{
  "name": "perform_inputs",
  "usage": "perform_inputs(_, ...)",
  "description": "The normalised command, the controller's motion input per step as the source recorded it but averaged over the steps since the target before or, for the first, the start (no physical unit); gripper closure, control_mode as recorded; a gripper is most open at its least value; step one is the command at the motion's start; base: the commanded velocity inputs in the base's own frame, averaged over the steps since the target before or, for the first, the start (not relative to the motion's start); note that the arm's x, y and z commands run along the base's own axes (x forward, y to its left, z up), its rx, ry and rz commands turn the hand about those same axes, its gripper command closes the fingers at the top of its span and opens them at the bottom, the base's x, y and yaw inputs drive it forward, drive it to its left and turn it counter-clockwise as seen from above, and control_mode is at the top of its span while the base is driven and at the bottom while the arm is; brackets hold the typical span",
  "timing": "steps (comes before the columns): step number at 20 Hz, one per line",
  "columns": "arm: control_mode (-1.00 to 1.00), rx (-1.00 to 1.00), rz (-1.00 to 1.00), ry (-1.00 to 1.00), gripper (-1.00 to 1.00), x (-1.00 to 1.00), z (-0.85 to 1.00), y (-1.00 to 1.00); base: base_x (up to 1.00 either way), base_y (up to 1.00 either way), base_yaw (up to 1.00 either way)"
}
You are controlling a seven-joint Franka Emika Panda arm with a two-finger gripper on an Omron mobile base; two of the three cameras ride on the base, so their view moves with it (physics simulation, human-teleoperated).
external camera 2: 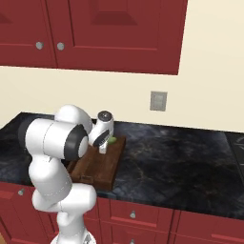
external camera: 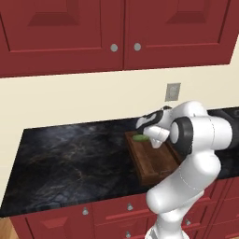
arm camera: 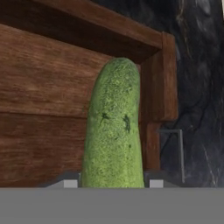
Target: Place the two vegetables and bowl onto the tray for setting up a vegetable dip station.
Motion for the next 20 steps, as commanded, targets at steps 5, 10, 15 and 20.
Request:
perform_inputs(5,-1.00,0.00,0.00,0.00,1.00,0.22,0.00,0.00,0.00,0.00,0.00)
perform_inputs(10,-1.00,0.00,0.00,0.00,1.00,0.29,0.00,0.00,0.00,0.00,0.00)
perform_inputs(15,-1.00,0.00,0.00,0.00,1.00,0.20,-0.03,0.00,0.00,0.00,0.00)
perform_inputs(20,-1.00,0.00,0.00,0.00,-1.00,0.05,-0.06,0.00,0.00,0.00,0.00)
